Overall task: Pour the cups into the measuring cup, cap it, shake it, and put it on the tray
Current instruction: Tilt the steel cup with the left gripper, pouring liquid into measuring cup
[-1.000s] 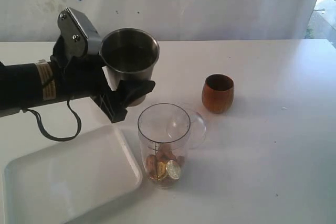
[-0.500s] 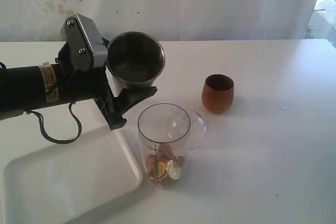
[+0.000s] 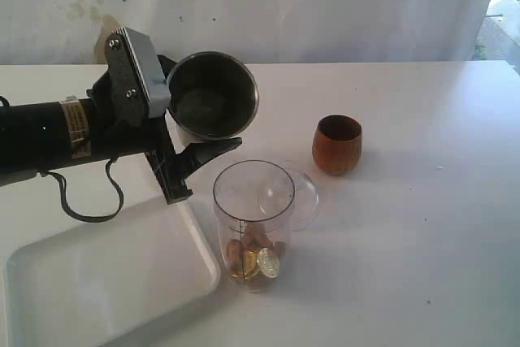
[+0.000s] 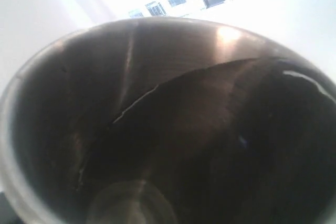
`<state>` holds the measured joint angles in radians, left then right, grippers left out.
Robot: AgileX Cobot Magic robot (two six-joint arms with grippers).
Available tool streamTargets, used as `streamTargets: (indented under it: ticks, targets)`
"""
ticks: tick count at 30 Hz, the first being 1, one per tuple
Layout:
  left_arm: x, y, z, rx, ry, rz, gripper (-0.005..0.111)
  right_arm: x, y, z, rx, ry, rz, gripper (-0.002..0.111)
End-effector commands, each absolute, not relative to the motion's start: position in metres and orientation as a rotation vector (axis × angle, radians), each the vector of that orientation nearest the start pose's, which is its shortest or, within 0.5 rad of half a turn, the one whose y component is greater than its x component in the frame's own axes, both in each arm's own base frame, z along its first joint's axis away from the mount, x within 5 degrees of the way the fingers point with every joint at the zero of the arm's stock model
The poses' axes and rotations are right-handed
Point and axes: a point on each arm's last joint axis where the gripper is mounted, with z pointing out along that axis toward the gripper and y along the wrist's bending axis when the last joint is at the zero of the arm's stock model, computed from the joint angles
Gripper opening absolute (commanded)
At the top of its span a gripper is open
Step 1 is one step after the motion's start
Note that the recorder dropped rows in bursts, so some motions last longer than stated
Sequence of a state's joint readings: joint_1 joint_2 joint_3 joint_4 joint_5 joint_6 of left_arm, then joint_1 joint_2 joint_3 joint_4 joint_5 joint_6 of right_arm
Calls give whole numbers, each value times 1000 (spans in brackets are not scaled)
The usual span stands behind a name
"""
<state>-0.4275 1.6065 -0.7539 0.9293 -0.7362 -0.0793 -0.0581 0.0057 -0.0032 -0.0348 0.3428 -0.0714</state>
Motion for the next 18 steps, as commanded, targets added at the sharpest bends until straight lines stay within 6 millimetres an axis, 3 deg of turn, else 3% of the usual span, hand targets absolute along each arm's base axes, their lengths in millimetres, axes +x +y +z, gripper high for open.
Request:
streamTargets:
  ticks: [1,5,18]
  targets:
    - [267,-182,242,1204,1178,-401,0,53,-4,182,-36,1827,-132,0]
    - [264,-184,249,1160,1133,-475,0,53,-4,182,-36,1827,-132,0]
    - [267,-183,247,1159,1155,-437,0,53,-4,182,-36,1827,-132,0]
